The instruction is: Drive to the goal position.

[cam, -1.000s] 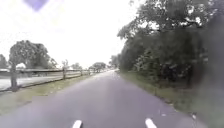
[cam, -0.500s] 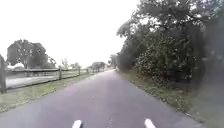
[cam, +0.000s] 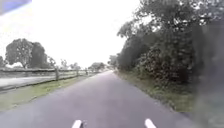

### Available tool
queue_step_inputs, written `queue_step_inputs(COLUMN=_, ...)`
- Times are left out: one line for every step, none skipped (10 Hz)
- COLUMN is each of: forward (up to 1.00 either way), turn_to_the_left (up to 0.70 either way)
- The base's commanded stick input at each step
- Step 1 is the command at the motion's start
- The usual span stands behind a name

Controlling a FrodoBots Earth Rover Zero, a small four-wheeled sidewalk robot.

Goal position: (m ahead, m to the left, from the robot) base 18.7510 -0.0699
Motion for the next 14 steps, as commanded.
queue_step_inputs(forward=0.80, turn_to_the_left=0.03)
queue_step_inputs(forward=0.80, turn_to_the_left=0.03)
queue_step_inputs(forward=0.80, turn_to_the_left=0.03)
queue_step_inputs(forward=0.80, turn_to_the_left=0.03)
queue_step_inputs(forward=0.80, turn_to_the_left=0.03)
queue_step_inputs(forward=0.80, turn_to_the_left=0.03)
queue_step_inputs(forward=0.80, turn_to_the_left=0.03)
queue_step_inputs(forward=0.80, turn_to_the_left=0.03)
queue_step_inputs(forward=0.80, turn_to_the_left=0.03)
queue_step_inputs(forward=0.80, turn_to_the_left=0.03)
queue_step_inputs(forward=0.80, turn_to_the_left=0.03)
queue_step_inputs(forward=0.80, turn_to_the_left=0.03)
queue_step_inputs(forward=0.80, turn_to_the_left=0.03)
queue_step_inputs(forward=0.80, turn_to_the_left=0.03)
